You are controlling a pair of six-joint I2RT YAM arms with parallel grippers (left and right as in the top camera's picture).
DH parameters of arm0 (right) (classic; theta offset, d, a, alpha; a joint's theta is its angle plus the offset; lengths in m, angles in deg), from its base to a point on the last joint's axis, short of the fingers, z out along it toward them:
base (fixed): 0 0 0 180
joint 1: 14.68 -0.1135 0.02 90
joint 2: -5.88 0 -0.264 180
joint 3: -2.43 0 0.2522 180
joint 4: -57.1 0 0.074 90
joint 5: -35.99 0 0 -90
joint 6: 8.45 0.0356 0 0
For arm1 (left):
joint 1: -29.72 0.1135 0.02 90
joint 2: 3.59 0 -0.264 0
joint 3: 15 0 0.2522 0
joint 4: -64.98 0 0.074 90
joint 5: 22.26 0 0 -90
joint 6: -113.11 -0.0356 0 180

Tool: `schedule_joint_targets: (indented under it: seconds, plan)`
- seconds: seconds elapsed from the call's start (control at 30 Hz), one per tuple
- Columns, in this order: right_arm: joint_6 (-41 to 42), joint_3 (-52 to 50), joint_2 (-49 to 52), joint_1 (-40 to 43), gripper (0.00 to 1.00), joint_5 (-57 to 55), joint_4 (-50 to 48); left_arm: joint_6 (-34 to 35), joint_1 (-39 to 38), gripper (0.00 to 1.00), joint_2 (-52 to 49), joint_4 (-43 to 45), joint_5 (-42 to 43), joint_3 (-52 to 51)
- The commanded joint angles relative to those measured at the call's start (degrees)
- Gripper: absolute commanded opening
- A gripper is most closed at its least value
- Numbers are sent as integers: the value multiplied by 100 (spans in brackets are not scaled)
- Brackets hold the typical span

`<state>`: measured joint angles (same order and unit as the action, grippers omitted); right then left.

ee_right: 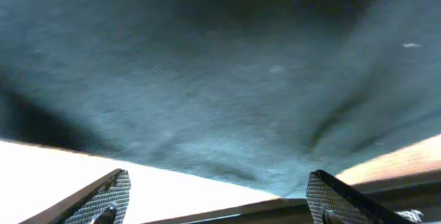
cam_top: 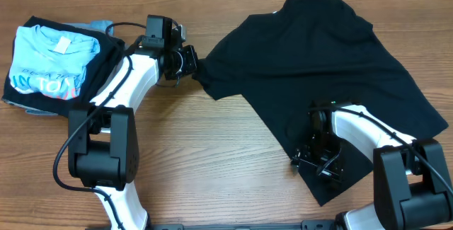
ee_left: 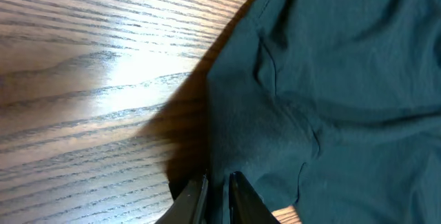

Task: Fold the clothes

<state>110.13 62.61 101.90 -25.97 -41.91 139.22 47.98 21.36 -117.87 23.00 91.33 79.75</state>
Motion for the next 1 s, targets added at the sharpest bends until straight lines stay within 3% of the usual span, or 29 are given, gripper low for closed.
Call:
schedule_joint_targets:
  seconds: [0.0,0.23,0.47,0.5,0.6,0.73,0.77,0.8,0.97]
  plan:
    - [-649,-17,-46,-33,87,603,-44,-133,20,15,7,-11,20,118]
    - [240,-160,-44,-68,80,-361,-256,-133,20,15,7,-26,15,120]
    - [273,-704,-44,-81,72,-402,-892,-133,20,15,7,-28,-118,120]
    - [271,-704,-44,-87,65,-393,-892,-133,20,15,7,-28,-118,120]
    - [273,-693,-44,-87,30,-391,-868,-133,20,14,7,-85,-127,120]
    - [273,-691,-44,-87,21,-367,-855,-133,20,10,7,-142,-160,120]
    - [273,-691,-44,-87,8,-367,-855,-133,20,7,9,-142,-160,120]
    - [273,-684,-44,-87,4,-365,-852,-131,20,4,7,-142,-160,120]
    - [96,146,-46,-87,4,-356,-247,-140,20,4,9,-382,-173,498]
